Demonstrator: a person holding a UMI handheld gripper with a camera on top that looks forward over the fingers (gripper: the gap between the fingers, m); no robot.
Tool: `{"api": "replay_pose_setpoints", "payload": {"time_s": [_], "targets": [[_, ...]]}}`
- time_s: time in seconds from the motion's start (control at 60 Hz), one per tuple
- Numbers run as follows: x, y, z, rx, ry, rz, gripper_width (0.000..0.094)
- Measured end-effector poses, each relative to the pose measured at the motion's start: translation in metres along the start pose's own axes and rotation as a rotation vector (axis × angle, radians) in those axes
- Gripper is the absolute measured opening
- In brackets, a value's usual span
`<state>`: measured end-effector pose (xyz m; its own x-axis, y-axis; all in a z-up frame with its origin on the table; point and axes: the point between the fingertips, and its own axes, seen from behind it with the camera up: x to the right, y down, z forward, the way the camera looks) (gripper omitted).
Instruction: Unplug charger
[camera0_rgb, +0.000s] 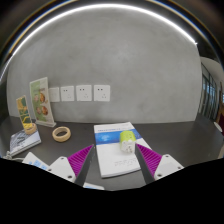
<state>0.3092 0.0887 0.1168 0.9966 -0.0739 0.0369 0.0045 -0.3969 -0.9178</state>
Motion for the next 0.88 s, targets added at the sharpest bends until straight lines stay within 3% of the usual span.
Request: {"api": "replay_pose_setpoints", "payload": {"time_s": [0.217, 0.417, 0.6, 0.883], "targets": [[-0.073, 0.021, -0.095, 0.04, 0.01, -0.012, 0.0838], [-0.104, 0.056, -0.168, 0.035, 0.081, -0.004, 0.0835], [-0.084, 0.077, -0.218, 0.028, 0.178, -0.069, 0.0835], [-0.047, 0.084, -0.237, 0.059, 0.141, -0.071, 0.0829]]}}
